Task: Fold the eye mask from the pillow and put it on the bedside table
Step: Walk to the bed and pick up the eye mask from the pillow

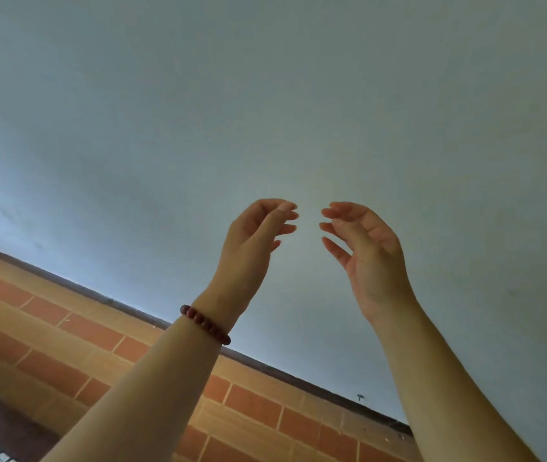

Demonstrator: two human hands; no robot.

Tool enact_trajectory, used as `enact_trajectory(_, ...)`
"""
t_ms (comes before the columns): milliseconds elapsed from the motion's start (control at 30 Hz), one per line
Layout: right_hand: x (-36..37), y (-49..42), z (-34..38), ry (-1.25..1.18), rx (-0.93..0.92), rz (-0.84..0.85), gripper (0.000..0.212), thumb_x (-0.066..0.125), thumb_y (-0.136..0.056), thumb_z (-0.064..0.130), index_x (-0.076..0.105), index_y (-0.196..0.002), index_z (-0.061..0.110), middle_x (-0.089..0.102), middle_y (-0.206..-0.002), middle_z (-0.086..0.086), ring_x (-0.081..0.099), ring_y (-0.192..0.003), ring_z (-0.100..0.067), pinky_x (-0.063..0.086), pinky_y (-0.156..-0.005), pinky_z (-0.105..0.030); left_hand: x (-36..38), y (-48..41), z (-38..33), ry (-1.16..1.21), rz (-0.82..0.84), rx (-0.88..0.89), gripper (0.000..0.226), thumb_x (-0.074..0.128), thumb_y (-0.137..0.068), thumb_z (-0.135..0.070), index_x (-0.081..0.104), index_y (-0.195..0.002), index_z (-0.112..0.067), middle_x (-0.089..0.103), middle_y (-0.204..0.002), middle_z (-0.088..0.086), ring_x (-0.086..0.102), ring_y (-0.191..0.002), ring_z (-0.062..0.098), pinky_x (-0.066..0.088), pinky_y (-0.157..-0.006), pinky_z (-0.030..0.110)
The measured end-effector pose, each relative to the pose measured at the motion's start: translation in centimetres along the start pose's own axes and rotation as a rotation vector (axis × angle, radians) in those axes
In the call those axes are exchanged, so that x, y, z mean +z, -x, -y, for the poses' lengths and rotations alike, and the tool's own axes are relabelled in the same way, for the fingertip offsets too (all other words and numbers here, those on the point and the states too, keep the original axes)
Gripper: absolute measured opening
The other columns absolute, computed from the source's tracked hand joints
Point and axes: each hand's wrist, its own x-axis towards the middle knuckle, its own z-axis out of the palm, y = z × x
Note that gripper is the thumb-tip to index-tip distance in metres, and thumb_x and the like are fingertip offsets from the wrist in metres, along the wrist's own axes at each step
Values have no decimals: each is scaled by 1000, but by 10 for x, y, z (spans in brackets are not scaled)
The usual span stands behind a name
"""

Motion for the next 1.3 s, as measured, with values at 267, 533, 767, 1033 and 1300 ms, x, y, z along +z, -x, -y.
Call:
enact_trajectory(267,57,-101,-47,-34,57,159,15,61,-78,25,69,-89,32,73,-99,9,67,-99,-13,55,-83,-25,-51,-81,16,-59,-175,-24,14,52,-92,-27,66,-91,-23,71,-94,-5,68,-95,15,51,-92,38)
enact_trajectory(533,180,-196,-96,-27,107,326,16,61,-78,26,68,-91,31,72,-98,11,67,-99,-13,54,-85,-26,-154,-173,27,-76,-367,-23,19,47,-95,-26,65,-89,-23,71,-95,-3,67,-95,16,51,-89,34)
enact_trajectory(767,316,-261,-149,-78,180,396,16,62,-78,25,69,-91,30,72,-100,8,67,-100,-14,54,-90,-32,-283,-254,32,-100,-468,-35,21,46,-95,-25,65,-88,-23,71,-92,-5,67,-93,14,50,-81,28)
enact_trajectory(1033,451,-300,-188,-91,223,569,14,60,-85,21,67,-93,30,72,-99,10,67,-101,-14,53,-91,-32,-408,-294,29,-105,-624,-39,19,48,-95,-29,66,-90,-24,71,-92,-8,68,-93,13,52,-81,27)
enact_trajectory(1300,601,-334,-222,-150,251,797,14,60,-82,23,68,-90,31,73,-97,10,66,-101,-16,53,-90,-31,-540,-331,20,-127,-845,-6,18,48,-95,-30,65,-89,-25,72,-84,-14,68,-89,10,52,-77,24)
